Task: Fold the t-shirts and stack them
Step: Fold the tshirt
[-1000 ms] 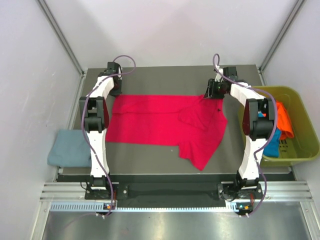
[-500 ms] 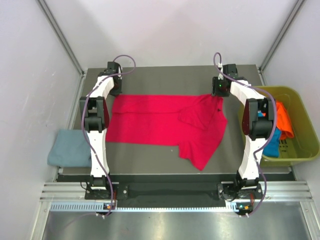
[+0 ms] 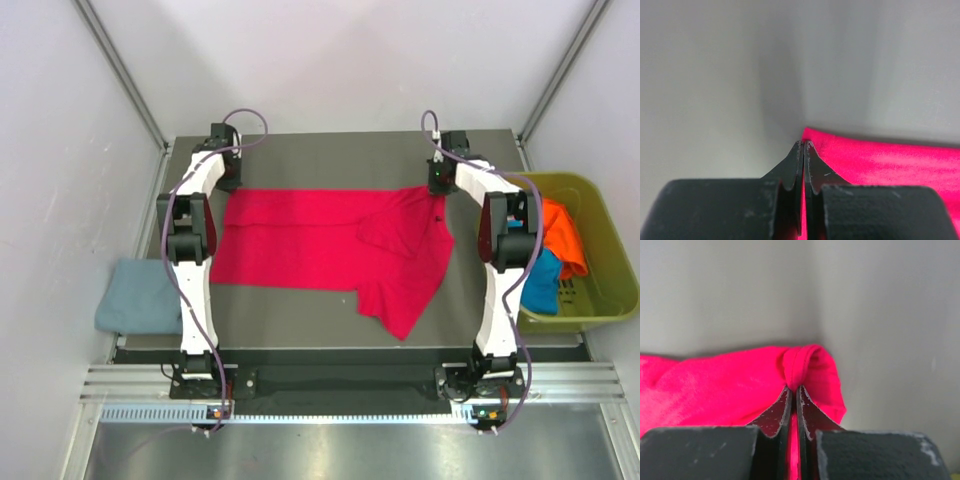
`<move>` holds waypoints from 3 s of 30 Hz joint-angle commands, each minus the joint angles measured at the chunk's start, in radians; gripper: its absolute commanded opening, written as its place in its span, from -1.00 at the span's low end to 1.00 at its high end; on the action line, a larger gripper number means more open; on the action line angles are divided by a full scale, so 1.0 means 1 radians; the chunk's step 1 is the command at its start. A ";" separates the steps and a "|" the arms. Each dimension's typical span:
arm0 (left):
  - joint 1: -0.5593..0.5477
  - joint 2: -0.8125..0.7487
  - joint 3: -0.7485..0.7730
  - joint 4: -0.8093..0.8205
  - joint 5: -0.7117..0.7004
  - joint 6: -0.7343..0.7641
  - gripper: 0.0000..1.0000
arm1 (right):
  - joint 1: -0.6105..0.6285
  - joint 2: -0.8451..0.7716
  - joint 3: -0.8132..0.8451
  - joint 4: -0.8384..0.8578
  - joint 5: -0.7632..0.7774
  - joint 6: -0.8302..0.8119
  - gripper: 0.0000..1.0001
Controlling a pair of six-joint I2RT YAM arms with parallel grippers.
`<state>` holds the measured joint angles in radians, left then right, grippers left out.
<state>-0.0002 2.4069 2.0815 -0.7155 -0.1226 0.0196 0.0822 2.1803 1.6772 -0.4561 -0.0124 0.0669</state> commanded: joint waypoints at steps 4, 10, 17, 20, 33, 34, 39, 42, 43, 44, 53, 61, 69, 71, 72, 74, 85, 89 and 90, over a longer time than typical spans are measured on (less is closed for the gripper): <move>0.029 0.055 0.060 0.031 0.000 -0.010 -1.00 | -0.004 0.048 0.142 0.062 0.049 -0.047 -1.00; 0.028 0.118 0.150 0.053 0.035 -0.015 -1.00 | 0.001 0.105 0.223 0.074 0.032 -0.059 -1.00; 0.025 0.189 0.256 0.086 0.035 -0.009 -1.00 | 0.007 0.173 0.318 0.097 0.025 -0.091 -1.00; 0.025 0.196 0.261 0.099 0.034 -0.007 -1.00 | 0.008 0.222 0.397 0.077 0.029 -0.093 -1.00; 0.008 0.216 0.264 0.125 0.009 0.008 -1.00 | 0.014 0.329 0.546 0.146 0.045 -0.119 -1.00; 0.009 0.218 0.264 0.129 0.005 0.009 -1.00 | 0.013 0.337 0.556 0.154 0.045 -0.118 -1.00; 0.006 0.216 0.267 0.136 -0.011 0.008 -1.00 | 0.019 0.337 0.561 0.151 0.038 -0.113 -1.00; 0.006 0.207 0.262 0.129 -0.029 0.006 -0.99 | 0.014 0.320 0.533 0.140 0.045 -0.116 -0.91; 0.006 0.204 0.264 0.122 -0.034 0.006 -0.86 | 0.013 0.316 0.530 0.134 0.046 -0.118 -0.78; 0.005 0.196 0.262 0.123 -0.057 0.005 -0.68 | 0.011 0.300 0.524 0.123 0.051 -0.125 -0.53; 0.006 -0.062 0.212 0.076 -0.081 0.020 0.25 | -0.019 -0.017 0.298 0.065 0.028 -0.143 -0.07; 0.003 -0.458 -0.210 -0.044 0.066 -0.085 0.30 | -0.012 -0.347 -0.075 0.079 -0.230 -0.278 0.24; 0.003 -0.733 -0.592 -0.084 0.181 -0.217 0.23 | 0.146 -0.597 -0.425 -0.144 -0.482 -0.617 0.24; 0.005 -0.753 -0.632 -0.091 0.157 -0.228 0.19 | 0.201 -0.676 -0.488 -0.154 -0.471 -0.702 0.19; 0.003 -0.755 -0.643 -0.097 0.158 -0.242 0.16 | 0.258 -0.706 -0.558 -0.153 -0.457 -0.726 0.18; 0.003 -0.770 -0.670 -0.088 0.190 -0.244 0.13 | 0.315 -0.776 -0.640 -0.142 -0.437 -0.756 0.16; 0.003 -0.876 -0.788 -0.056 0.222 -0.288 0.09 | 0.551 -0.938 -0.866 -0.176 -0.291 -0.881 0.08; 0.003 -0.899 -0.840 -0.071 0.244 -0.293 0.08 | 0.579 -0.965 -0.912 -0.176 -0.253 -0.892 0.05; 0.005 -0.902 -0.842 -0.075 0.245 -0.294 0.08 | 0.583 -0.965 -0.927 -0.173 -0.238 -0.892 0.04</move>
<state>0.0040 1.5463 1.2594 -0.7952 0.0967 -0.2497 0.6418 1.2530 0.7670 -0.6426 -0.2928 -0.7849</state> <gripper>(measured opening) 0.542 0.527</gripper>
